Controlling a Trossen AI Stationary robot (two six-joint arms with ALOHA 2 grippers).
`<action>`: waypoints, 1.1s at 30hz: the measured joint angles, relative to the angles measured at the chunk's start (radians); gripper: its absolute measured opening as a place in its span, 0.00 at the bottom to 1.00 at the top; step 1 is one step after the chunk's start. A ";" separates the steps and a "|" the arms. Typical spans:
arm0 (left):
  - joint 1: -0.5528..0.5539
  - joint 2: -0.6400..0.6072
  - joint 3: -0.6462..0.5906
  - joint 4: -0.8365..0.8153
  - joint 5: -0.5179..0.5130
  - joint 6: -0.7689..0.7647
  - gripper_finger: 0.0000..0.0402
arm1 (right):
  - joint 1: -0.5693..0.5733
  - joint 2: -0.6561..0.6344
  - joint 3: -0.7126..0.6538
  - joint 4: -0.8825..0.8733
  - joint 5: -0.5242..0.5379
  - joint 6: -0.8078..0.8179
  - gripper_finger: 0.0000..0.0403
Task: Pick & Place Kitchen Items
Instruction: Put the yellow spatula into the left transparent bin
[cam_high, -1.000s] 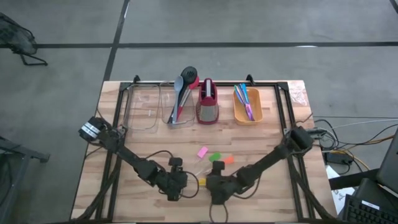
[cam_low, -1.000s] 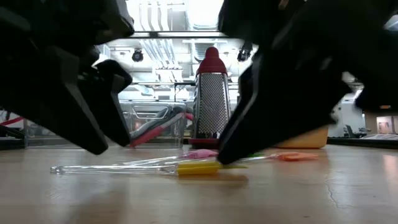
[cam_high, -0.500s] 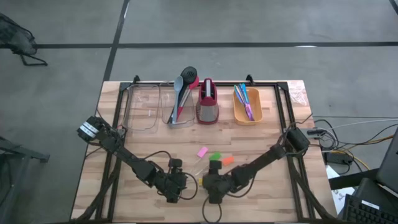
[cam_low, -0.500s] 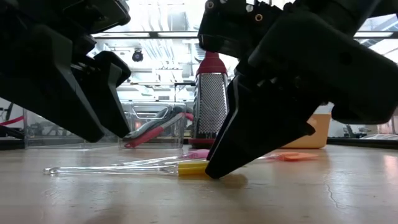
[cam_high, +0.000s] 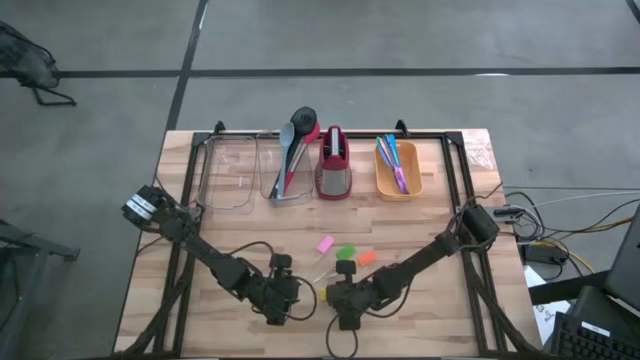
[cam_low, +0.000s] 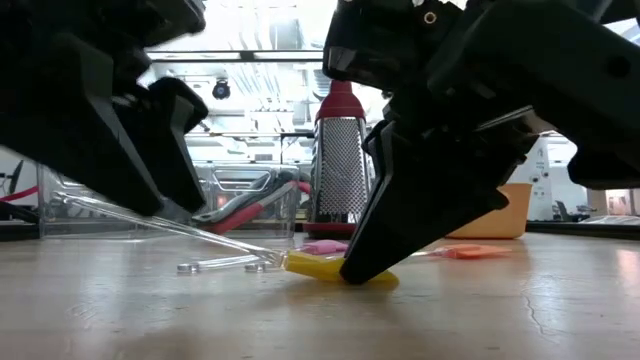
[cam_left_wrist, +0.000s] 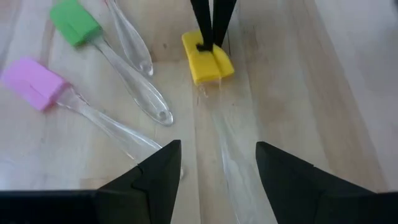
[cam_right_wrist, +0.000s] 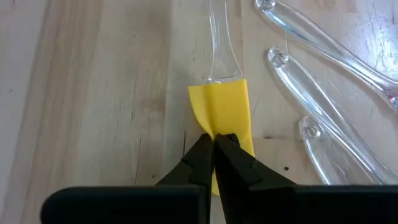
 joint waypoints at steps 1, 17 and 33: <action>0.000 -0.013 0.000 -0.003 0.000 0.000 0.53 | 0.000 -0.002 0.000 0.001 0.003 -0.004 0.02; -0.035 -0.180 -0.001 -0.091 0.013 -0.010 0.53 | 0.005 -0.120 -0.012 -0.079 0.132 -0.043 0.02; -0.026 -0.117 -0.017 -0.096 -0.139 0.001 0.53 | 0.013 -0.200 -0.008 -0.094 0.134 -0.040 0.02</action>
